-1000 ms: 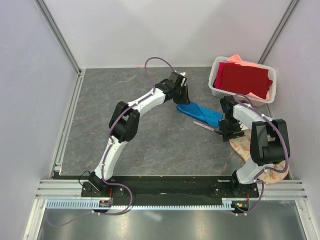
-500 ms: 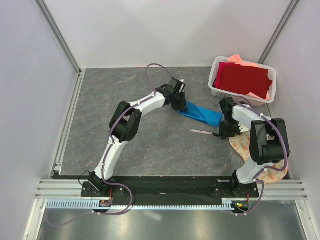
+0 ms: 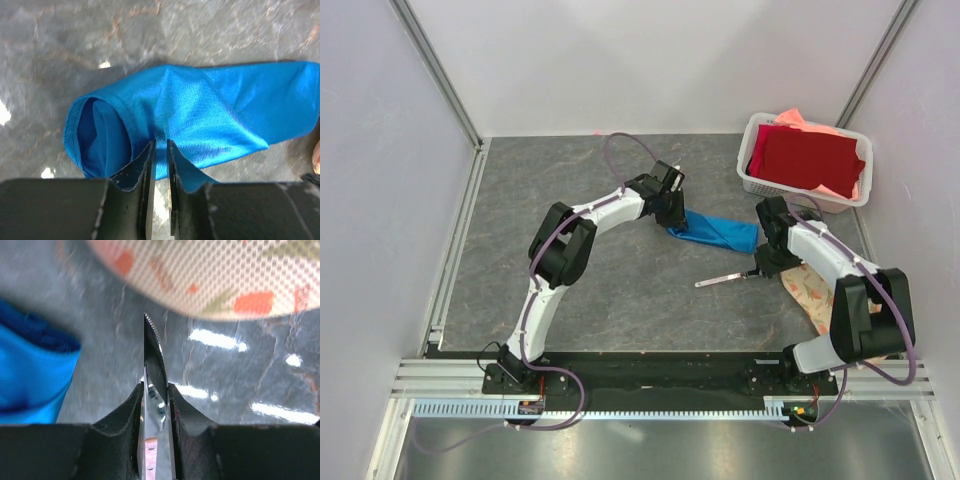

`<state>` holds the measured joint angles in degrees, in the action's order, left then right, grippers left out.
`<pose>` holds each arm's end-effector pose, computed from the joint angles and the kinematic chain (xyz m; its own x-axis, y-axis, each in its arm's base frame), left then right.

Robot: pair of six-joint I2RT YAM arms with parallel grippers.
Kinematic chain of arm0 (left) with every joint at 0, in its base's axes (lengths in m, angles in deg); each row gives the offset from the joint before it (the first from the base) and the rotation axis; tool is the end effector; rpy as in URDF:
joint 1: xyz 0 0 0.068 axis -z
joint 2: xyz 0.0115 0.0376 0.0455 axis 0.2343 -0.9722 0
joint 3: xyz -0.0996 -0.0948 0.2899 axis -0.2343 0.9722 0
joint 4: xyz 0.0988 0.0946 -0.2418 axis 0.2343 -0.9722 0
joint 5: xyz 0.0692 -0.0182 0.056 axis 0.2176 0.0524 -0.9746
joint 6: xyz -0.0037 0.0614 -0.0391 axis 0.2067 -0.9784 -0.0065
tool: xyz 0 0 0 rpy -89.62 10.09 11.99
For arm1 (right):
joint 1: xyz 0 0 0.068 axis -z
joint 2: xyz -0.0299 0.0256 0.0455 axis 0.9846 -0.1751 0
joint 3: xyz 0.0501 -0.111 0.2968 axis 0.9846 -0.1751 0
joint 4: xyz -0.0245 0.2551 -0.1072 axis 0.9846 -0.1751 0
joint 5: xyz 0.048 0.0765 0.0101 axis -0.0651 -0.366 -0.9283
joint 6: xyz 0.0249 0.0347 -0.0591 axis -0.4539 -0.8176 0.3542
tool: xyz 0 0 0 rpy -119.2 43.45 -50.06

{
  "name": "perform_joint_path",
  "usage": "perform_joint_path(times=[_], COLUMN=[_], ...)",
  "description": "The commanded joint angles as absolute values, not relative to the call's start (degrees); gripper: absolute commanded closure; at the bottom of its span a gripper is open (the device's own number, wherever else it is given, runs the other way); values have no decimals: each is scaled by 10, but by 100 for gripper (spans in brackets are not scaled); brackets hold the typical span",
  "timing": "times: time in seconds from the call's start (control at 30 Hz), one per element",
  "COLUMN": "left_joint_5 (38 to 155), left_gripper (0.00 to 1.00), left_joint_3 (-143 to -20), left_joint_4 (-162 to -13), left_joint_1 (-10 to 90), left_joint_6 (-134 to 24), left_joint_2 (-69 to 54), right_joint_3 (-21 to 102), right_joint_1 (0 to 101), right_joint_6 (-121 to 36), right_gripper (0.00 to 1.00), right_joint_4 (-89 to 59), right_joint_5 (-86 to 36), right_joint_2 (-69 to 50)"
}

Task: Fold the napkin into a case and place the utensils inside
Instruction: Insert the knife into the folded napkin.

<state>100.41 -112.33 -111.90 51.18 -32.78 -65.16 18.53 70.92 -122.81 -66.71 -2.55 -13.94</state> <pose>0.4461 -0.3600 0.1609 -0.9079 0.0059 -0.4191 0.2287 0.8449 -0.4836 0.2617 0.0255 0.2069 -0.1735 0.9486 -0.2647 0.9746 0.2040 0.0921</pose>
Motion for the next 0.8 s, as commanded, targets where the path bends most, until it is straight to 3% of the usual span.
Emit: perform_joint_path(times=[0.0,0.27,0.5,0.77], left_joint_5=[982,970,962,979], left_gripper=[80,80,80,77], left_joint_3=[-1077,-980,-813,-767], left_joint_4=[-1136,-1132,-1082,-1069], left_joint_1=[511,516,527,528], left_joint_6=[-307,-273,-224,-245], left_joint_2=[-600,-511,-378,-310], right_joint_3=[195,254,409,491], right_joint_1=[685,665,667,616], right_joint_6=[-1204,-1128,-1022,-981], right_gripper=[87,88,89,94], right_joint_4=[-703,-717,-725,-717], right_joint_5=[-24,46,130,180], right_joint_2=[-74,-56,-149,-228])
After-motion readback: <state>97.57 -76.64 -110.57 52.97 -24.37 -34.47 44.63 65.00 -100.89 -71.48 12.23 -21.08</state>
